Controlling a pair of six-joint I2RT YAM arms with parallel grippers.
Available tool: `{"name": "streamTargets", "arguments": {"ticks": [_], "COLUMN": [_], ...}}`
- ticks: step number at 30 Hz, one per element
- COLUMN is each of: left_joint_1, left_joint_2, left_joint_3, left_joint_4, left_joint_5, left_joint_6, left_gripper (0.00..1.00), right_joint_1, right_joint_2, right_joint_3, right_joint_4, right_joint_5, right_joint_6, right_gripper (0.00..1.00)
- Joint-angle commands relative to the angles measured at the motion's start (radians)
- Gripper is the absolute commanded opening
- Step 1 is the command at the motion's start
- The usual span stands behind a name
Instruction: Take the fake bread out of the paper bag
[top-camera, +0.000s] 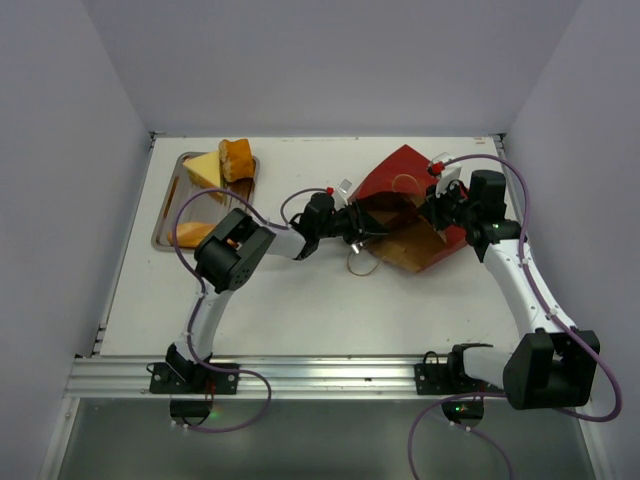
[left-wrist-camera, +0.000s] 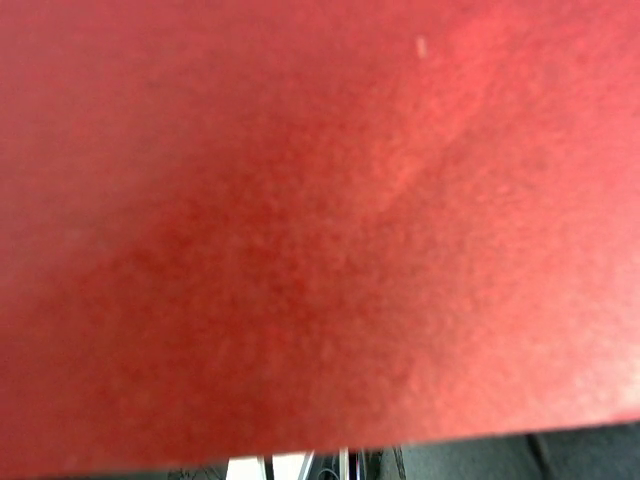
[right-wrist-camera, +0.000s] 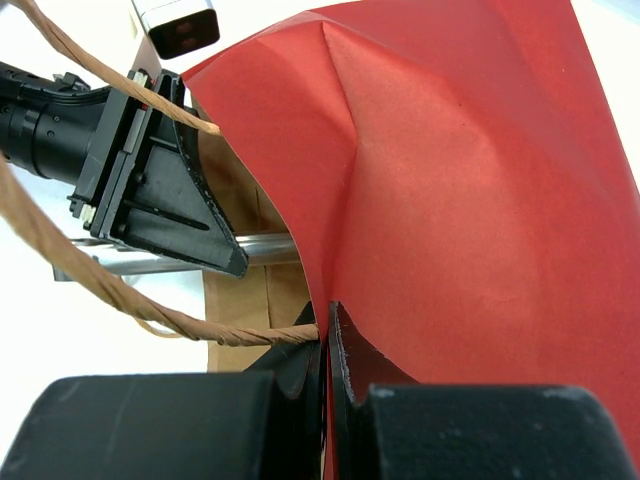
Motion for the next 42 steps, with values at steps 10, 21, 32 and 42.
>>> {"name": "streamTargets", "arguments": {"ticks": [10,21,32,42], "left_joint_1": [0.003,0.005,0.007,0.007], "left_joint_2": [0.040,0.011,-0.216,-0.380], "left_joint_3": [0.096,0.071,-0.137,-0.291], "left_joint_4": [0.026,0.069,-0.018,-0.018], "left_joint_5": [-0.005,-0.002,-0.051,-0.080], "left_joint_6": [0.029,0.022,0.141,0.137], "left_gripper": [0.40,0.04,0.00,0.00], "right_joint_1": [-0.003,-0.003,-0.003,-0.003], "right_joint_2": [-0.005,-0.008,-0.011,-0.014], "right_joint_3": [0.016,0.015,0.015,0.015], "right_joint_4": [0.005,0.005,0.008,0.010], "right_joint_5": [-0.036,-0.029,-0.002,0.000], "right_joint_6": [0.002,0.000,0.002,0.008], "right_gripper": [0.02,0.02,0.02,0.02]}}
